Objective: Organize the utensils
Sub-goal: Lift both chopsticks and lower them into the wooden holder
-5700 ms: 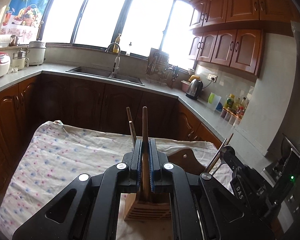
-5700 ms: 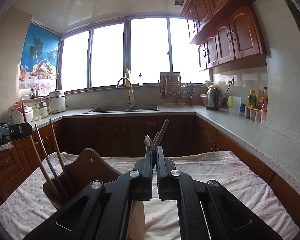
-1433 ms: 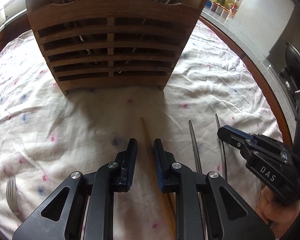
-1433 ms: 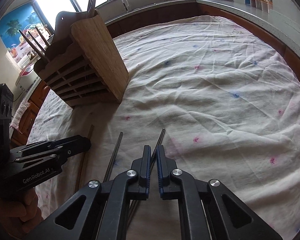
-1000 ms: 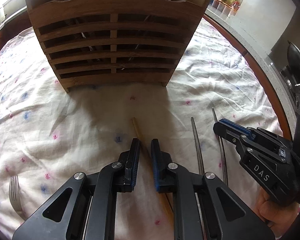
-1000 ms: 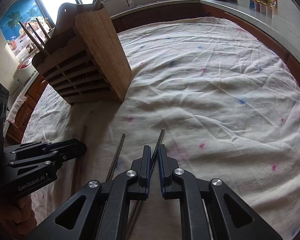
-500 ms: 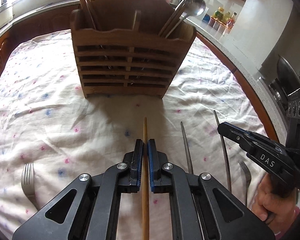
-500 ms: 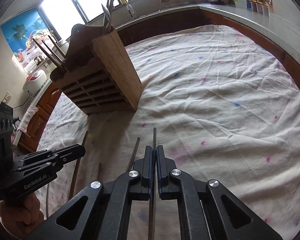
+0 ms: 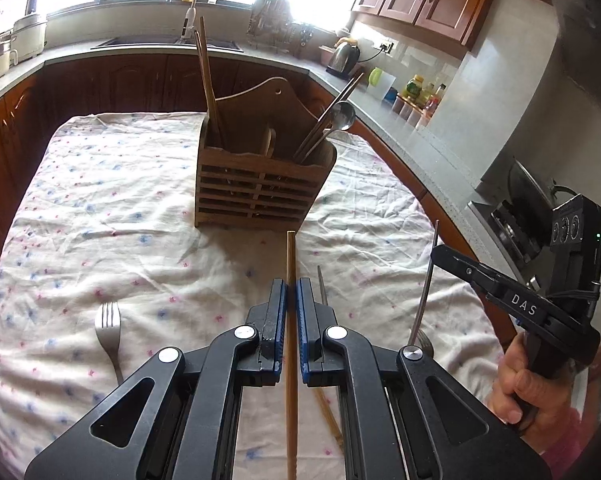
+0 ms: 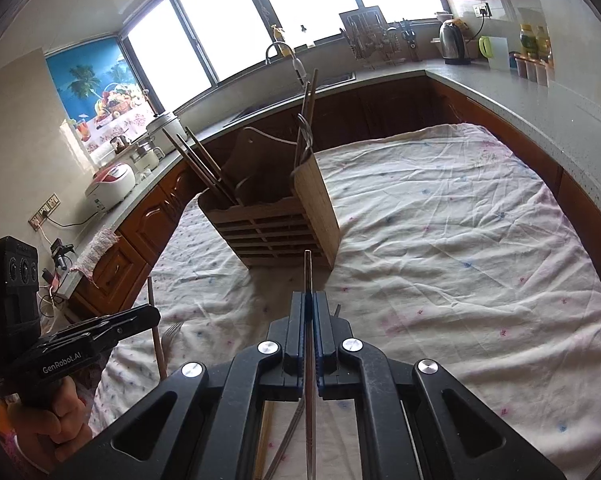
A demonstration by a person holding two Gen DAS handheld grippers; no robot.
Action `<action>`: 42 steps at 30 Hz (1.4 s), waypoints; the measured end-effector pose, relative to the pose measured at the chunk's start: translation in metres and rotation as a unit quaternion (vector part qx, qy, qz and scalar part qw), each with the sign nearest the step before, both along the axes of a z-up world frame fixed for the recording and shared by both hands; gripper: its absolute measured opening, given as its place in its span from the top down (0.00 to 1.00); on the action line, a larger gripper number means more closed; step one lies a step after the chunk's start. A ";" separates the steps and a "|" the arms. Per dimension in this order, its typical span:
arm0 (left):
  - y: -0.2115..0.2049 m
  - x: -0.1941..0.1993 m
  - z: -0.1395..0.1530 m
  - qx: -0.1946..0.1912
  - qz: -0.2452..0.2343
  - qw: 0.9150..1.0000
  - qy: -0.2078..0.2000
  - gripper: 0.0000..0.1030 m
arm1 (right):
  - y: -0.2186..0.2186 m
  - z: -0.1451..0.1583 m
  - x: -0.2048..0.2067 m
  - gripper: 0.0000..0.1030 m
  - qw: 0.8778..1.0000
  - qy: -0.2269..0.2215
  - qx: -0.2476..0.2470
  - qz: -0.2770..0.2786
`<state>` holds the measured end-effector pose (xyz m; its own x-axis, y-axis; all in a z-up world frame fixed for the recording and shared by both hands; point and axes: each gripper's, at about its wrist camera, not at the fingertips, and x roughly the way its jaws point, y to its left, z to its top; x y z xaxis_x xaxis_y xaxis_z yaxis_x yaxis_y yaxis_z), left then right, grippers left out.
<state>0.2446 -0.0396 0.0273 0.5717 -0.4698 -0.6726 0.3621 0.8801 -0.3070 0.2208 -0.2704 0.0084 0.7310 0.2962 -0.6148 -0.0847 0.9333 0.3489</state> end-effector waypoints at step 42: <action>0.041 0.000 0.083 -0.041 0.046 0.993 -0.104 0.96 | 0.012 0.073 0.000 0.98 0.995 -0.094 -0.012 0.008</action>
<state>0.2449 0.0013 0.1105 0.7373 -0.4575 -0.4971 0.3451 0.8876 -0.3050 0.2204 -0.2585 0.0819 0.8289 0.2961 -0.4745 -0.1619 0.9391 0.3033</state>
